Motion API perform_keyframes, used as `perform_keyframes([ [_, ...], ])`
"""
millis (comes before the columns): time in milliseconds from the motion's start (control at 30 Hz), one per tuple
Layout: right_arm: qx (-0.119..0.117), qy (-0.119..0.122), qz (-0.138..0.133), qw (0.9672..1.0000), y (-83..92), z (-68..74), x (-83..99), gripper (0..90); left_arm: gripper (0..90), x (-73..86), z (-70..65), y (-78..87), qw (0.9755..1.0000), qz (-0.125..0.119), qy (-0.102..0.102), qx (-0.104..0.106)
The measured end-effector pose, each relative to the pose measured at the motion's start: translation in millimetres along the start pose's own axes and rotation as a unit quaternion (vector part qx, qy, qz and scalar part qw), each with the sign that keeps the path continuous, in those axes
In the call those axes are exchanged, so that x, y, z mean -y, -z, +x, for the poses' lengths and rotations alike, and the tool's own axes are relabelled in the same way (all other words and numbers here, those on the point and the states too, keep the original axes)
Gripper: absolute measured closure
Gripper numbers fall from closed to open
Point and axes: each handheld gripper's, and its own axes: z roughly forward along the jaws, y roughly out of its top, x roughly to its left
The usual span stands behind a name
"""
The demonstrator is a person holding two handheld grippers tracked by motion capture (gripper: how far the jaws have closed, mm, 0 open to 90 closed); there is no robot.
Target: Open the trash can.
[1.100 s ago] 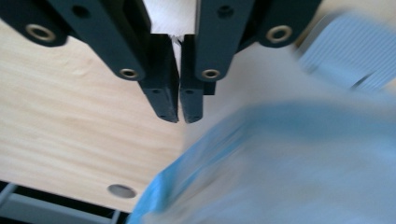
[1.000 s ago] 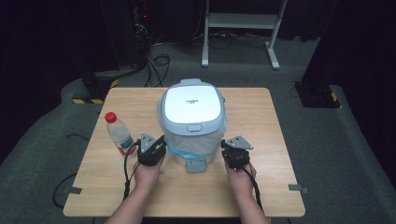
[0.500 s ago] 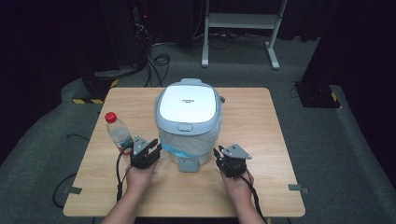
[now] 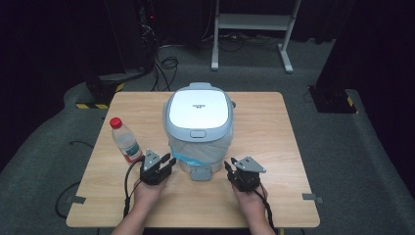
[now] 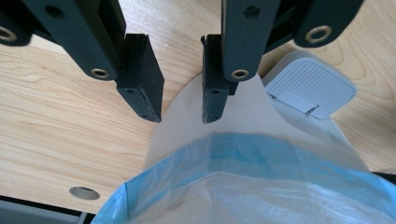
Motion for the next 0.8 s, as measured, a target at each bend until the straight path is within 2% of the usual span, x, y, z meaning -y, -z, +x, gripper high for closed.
perform_keyframes([
  [33, -0.006, 0.003, -0.003, 1.0000, 3.4, 1.7, 0.6, 67.7, 62.4, 3.8, 5.5, 5.2, 1.0000, 0.005, -0.002, -0.004],
  [100, -0.009, 0.005, -0.005, 0.9999, 4.3, 2.8, 0.6, 67.5, 60.8, 6.6, 7.6, 8.4, 0.9999, 0.009, -0.009, -0.006],
  [133, -0.024, 0.008, -0.008, 0.9997, 6.0, 8.3, 0.7, 65.9, 56.5, 13.0, 11.7, 15.3, 0.9995, 0.023, -0.019, -0.006],
  [167, -0.024, 0.008, -0.008, 0.9997, 6.0, 8.3, 0.7, 65.9, 54.4, 13.0, 11.7, 15.3, 0.9995, 0.023, -0.019, -0.006],
  [200, -0.042, 0.012, -0.009, 0.9990, 6.2, 14.4, 0.7, 65.4, 50.2, 20.5, 16.5, 21.7, 0.9988, 0.043, -0.022, 0.000],
  [233, -0.042, 0.012, -0.009, 0.9990, 6.2, 14.4, 0.7, 65.4, 46.1, 20.5, 16.5, 21.7, 0.9988, 0.043, -0.022, 0.000],
  [267, -0.066, 0.026, -0.011, 0.9974, 5.1, 24.6, 1.0, 64.0, 42.8, 28.2, 20.7, 26.4, 0.9967, 0.074, -0.030, 0.011],
  [300, -0.066, 0.026, -0.011, 0.9974, 5.1, 24.6, 1.0, 64.0, 41.0, 28.2, 20.7, 26.4, 0.9967, 0.074, -0.030, 0.011],
  [333, -0.081, 0.041, -0.009, 0.9959, 3.0, 35.1, 1.2, 63.0, 38.8, 36.6, 22.4, 30.7, 0.9929, 0.107, -0.051, 0.016],
  [367, -0.086, 0.045, -0.007, 0.9952, 1.5, 38.8, 1.0, 62.8, 37.1, 36.6, 22.4, 30.7, 0.9929, 0.107, -0.051, 0.016],
  [400, -0.094, 0.049, -0.002, 0.9944, -0.9, 43.6, 0.9, 62.8, 35.2, 42.5, 24.3, 36.7, 0.9901, 0.123, -0.067, 0.011],
  [467, -0.113, 0.055, 0.015, 0.9919, -8.9, 51.4, 0.8, 62.0, 34.0, 44.5, 28.6, 44.2, 0.9893, 0.123, -0.078, 0.009],
  [500, -0.113, 0.055, 0.015, 0.9919, -8.9, 51.4, 0.8, 62.0, 33.4, 44.5, 28.6, 44.2, 0.9893, 0.123, -0.078, 0.009],
  [533, -0.109, 0.060, 0.029, 0.9918, -17.1, 58.0, 2.6, 58.1, 31.3, 45.0, 33.7, 48.2, 0.9875, 0.134, -0.083, 0.000],
  [667, -0.104, 0.055, 0.038, 0.9924, -26.4, 63.5, 4.8, 57.3, 29.2, 48.0, 43.0, 54.1, 0.9864, 0.142, -0.082, -0.004],
  [700, -0.095, 0.057, 0.043, 0.9929, -32.5, 65.8, 4.8, 56.2, 27.0, 51.3, 49.2, 57.7, 0.9883, 0.139, -0.063, 0.000],
  [733, -0.094, 0.056, 0.042, 0.9931, -33.9, 65.6, 4.5, 56.1, 25.8, 52.5, 52.1, 58.1, 0.9890, 0.140, -0.048, 0.003],
  [767, -0.094, 0.056, 0.042, 0.9931, -33.9, 65.6, 4.5, 56.1, 24.3, 52.5, 52.1, 58.1, 0.9890, 0.140, -0.048, 0.003],
  [800, -0.094, 0.048, 0.041, 0.9935, -35.6, 65.2, 3.6, 56.1, 24.3, 53.0, 53.7, 58.4, 0.9894, 0.140, -0.038, 0.005],
])
